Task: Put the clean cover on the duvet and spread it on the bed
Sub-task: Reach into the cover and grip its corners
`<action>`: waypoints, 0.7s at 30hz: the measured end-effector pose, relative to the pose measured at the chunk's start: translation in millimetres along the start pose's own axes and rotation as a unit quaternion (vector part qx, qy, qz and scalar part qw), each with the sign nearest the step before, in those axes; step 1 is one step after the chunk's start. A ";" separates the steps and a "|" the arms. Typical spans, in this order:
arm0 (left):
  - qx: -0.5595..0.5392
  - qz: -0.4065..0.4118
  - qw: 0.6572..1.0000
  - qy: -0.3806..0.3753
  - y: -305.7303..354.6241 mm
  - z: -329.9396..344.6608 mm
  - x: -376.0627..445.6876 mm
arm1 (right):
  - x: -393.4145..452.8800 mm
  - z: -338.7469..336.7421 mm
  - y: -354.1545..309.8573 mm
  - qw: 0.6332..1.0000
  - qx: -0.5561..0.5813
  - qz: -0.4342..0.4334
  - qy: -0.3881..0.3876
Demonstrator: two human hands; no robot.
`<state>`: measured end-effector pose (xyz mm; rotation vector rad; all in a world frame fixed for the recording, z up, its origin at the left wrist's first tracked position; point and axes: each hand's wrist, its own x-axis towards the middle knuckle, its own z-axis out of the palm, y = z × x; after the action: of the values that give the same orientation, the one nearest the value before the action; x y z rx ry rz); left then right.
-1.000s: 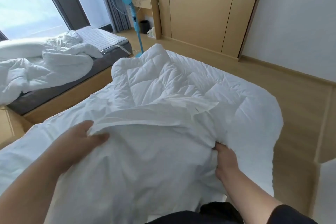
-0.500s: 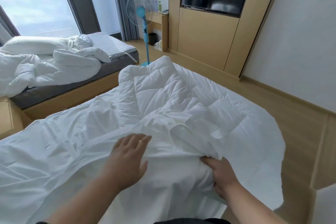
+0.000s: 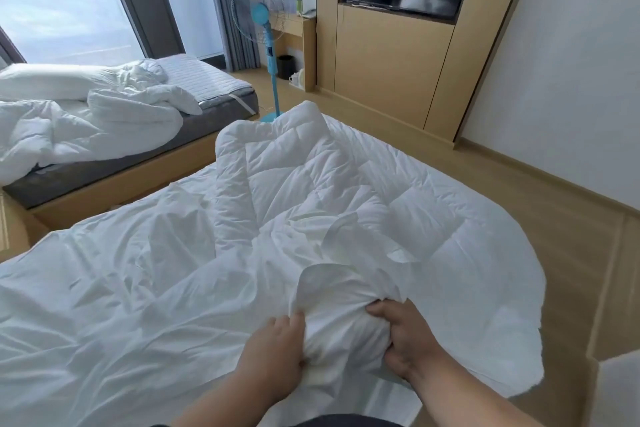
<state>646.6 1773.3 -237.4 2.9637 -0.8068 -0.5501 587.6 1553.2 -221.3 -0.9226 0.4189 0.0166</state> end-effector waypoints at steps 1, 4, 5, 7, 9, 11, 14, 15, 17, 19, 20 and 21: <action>-0.024 -0.018 1.000 0.000 -3.1 -0.5 3.8 | 2.6 1.4 -0.4 1.000 -0.006 0.007 -0.008; -0.105 -0.057 0.993 0.005 -25.3 -12.6 15.5 | 13.9 2.5 -2.5 0.995 -0.096 0.021 -0.023; -0.120 -0.070 0.990 0.020 -34.3 -20.8 19.3 | 18.9 1.7 -3.6 0.990 -0.137 0.022 -0.015; -0.117 -0.088 0.987 0.064 -50.2 -46.4 26.3 | 28.7 0.2 -5.4 0.976 -0.214 0.027 0.008; -0.097 -0.101 0.983 0.114 -61.9 -79.8 30.0 | 36.6 -2.4 -8.0 0.967 -0.251 0.035 0.016; -0.094 -0.118 0.977 0.150 -73.4 -114.4 28.1 | 42.1 -12.2 -14.6 0.965 -0.261 0.029 0.018; -0.079 -0.137 0.966 0.205 -94.4 -158.9 18.1 | 44.4 -45.5 -31.1 0.960 -0.275 0.015 0.047; -0.067 -0.138 0.964 0.219 -100.7 -171.5 13.8 | 42.5 -58.0 -34.9 0.955 -0.291 0.014 0.059; -0.056 -0.152 0.957 0.241 -113.2 -191.7 5.4 | 37.8 -83.0 -37.9 0.935 -0.340 0.005 0.099; -0.064 -0.176 0.949 0.253 -127.3 -205.0 -3.1 | 31.6 -110.4 -37.5 0.907 -0.390 -0.004 0.159; -0.070 -0.187 0.946 0.257 -135.5 -208.2 -8.2 | 28.0 -123.6 -38.2 0.892 -0.412 -0.004 0.184; -0.073 -0.195 0.944 0.257 -143.1 -208.3 -13.4 | 24.9 -135.7 -38.9 0.878 -0.432 -0.001 0.208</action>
<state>776.5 1889.1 -53.6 2.9103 -0.1267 0.1659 571.3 1420.2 -272.1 -1.8282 0.8426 0.0020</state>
